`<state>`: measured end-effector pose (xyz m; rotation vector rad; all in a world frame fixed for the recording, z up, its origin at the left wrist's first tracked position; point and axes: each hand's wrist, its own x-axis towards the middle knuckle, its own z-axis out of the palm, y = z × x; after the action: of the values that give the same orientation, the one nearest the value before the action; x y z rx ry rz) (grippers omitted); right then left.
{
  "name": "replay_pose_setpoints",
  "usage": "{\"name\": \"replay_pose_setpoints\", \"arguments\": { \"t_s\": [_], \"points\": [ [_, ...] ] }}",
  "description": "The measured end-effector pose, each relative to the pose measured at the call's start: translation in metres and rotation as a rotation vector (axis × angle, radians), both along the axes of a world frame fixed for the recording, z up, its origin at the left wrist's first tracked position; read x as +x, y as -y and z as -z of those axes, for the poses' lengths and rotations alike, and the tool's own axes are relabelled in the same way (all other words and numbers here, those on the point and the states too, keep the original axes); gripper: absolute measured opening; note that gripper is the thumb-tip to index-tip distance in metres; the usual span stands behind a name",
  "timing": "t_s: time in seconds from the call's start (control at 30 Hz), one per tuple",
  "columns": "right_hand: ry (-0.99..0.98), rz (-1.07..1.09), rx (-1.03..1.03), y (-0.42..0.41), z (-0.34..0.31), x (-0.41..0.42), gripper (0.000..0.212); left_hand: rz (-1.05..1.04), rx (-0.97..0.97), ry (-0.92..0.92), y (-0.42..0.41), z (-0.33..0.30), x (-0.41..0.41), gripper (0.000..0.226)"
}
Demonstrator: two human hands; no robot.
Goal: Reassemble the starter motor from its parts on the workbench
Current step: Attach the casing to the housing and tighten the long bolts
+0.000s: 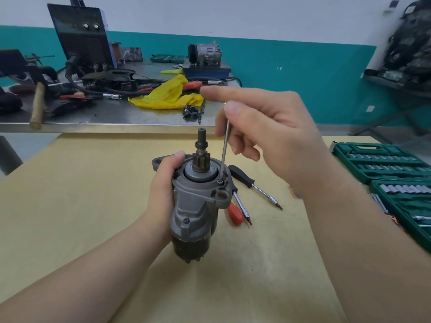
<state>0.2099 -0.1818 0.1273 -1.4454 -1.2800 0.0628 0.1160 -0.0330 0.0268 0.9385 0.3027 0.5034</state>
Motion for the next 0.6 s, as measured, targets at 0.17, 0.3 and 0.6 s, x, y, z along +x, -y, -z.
{"name": "replay_pose_setpoints", "arguments": {
  "t_s": [0.17, 0.3, 0.6],
  "points": [
    [0.142, 0.214, 0.068, -0.007, -0.003, -0.008, 0.018, -0.017, -0.001, -0.019, -0.003, 0.003, 0.002, 0.047],
    [-0.070, 0.281, 0.014, -0.018, -0.005, -0.011, 0.017, 0.011, -0.028, 0.001, -0.003, 0.005, 0.004, 0.052],
    [-0.652, -0.289, -0.050, -0.008, 0.010, 0.002, 0.030, 0.025, 0.027, 0.037, -0.010, 0.017, 0.003, 0.028]
  ]
}}
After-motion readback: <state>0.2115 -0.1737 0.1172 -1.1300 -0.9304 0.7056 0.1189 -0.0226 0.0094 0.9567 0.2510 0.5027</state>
